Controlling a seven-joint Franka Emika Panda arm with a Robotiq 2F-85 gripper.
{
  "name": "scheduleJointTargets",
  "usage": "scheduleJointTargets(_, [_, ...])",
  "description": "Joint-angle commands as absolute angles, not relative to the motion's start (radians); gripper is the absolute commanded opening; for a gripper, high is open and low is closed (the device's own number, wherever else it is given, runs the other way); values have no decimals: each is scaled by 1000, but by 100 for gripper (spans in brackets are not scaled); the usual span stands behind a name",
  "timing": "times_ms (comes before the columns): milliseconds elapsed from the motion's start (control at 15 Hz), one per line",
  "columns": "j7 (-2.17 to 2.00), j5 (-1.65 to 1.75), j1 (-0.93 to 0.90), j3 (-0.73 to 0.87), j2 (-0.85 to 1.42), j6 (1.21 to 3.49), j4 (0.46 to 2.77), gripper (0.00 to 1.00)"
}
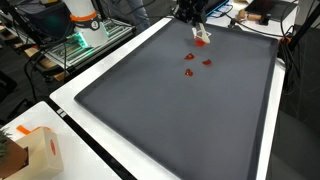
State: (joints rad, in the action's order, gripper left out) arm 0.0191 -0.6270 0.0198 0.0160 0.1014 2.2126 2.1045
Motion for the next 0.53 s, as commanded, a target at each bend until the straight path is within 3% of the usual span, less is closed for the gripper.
scheduleJointTargets(0, [-114,-484,-3,4,57,2194,2096,6])
scheduleJointTargets(467, [-313,-222,-52,-37,37,2141,2042,6])
